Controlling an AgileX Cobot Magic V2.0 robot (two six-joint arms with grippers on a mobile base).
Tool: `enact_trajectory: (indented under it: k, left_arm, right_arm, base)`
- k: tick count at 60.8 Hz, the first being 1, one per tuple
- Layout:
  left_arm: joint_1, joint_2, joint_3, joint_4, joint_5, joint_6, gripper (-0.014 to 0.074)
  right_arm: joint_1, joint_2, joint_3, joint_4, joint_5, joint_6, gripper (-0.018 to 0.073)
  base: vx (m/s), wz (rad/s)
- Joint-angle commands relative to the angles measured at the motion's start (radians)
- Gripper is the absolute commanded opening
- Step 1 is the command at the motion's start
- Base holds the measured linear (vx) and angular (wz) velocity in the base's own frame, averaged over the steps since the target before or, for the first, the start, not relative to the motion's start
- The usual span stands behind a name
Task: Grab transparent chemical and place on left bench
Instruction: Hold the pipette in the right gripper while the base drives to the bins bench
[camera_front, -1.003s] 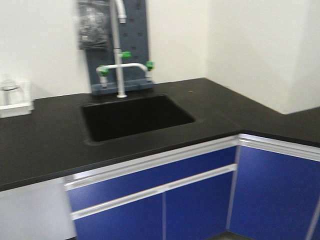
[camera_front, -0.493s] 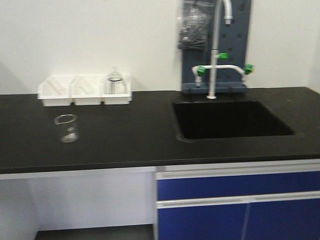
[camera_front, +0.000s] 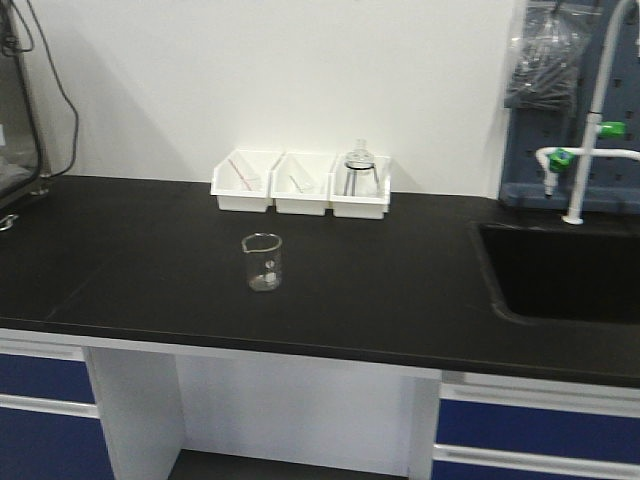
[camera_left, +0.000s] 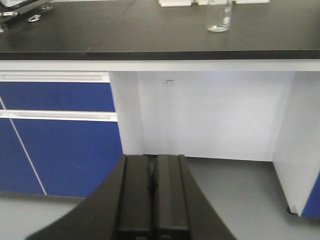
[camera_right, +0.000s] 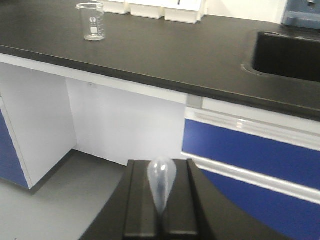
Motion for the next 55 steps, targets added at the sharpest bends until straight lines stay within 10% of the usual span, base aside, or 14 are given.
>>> enact_trajectory:
  k: [1,55]
  left_arm:
    - [-0.002,-0.019,0.016,-0.001,-0.078,-0.008,-0.0003]
    - [-0.002,-0.019,0.016,-0.001,-0.078,-0.008,-0.0003]
  right_arm:
    - [0.000,-0.002,0.010,0.006,-0.069,-0.003,-0.0001]
    - [0.000,-0.002,0.010,0.006,-0.069,-0.003,-0.0001]
  base:
    - [0.24,0.27]
    - [0.34,0.05]
